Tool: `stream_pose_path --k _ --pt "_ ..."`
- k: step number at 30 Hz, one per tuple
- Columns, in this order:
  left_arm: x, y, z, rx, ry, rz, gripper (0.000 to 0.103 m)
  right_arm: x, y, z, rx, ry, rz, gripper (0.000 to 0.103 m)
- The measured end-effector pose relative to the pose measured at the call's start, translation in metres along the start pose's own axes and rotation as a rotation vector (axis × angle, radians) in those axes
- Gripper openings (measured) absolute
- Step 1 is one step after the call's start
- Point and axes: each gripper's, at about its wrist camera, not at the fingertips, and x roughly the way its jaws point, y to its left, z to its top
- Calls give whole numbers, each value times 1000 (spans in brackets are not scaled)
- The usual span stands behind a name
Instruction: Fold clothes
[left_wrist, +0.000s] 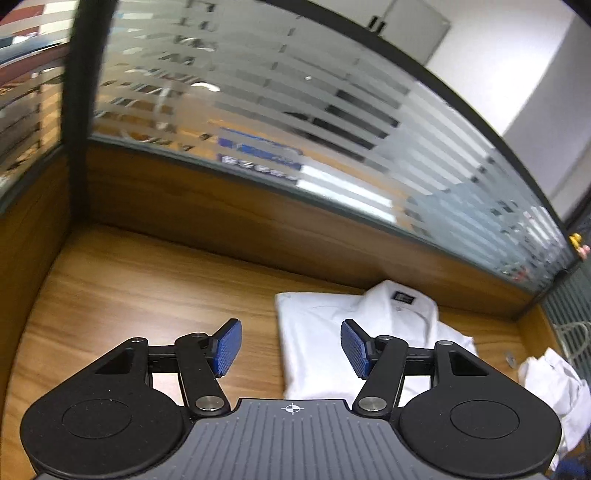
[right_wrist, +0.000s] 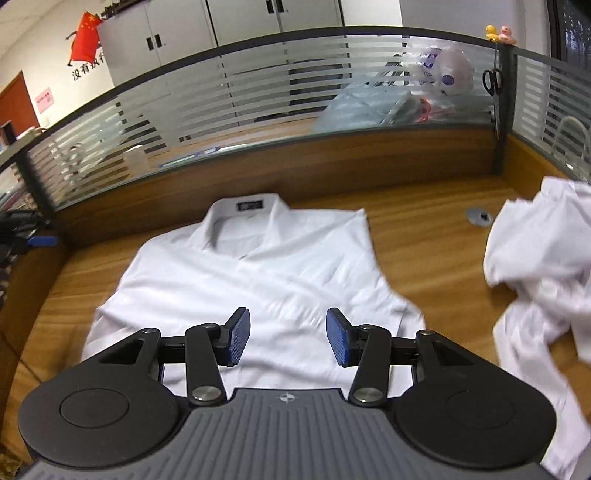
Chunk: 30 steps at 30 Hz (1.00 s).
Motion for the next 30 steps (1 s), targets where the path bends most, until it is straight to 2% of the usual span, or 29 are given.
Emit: stream_pose_path --k 4,8,11,15,19,23,30 --pt "8 2 8 51 32 4 62 -29 24 -42 32 -10 -13 51" --pt "16 13 16 76 58 -70 63 -49 53 -90 107 -33 -51 51" --pt "37 18 22 104 100 -108 63 -61 87 -131 167 -70 -111 51" --pt "63 18 24 194 175 -141 63 -69 137 -184 258 -99 -214 51" --pt "81 15 21 261 233 -177 63 -70 183 -233 352 -108 -268 51" --pt "92 13 10 265 271 -209 63 -66 227 -269 377 -85 -299 51" --pt "102 6 -7 287 314 -233 63 -62 276 -303 350 -68 -340 51"
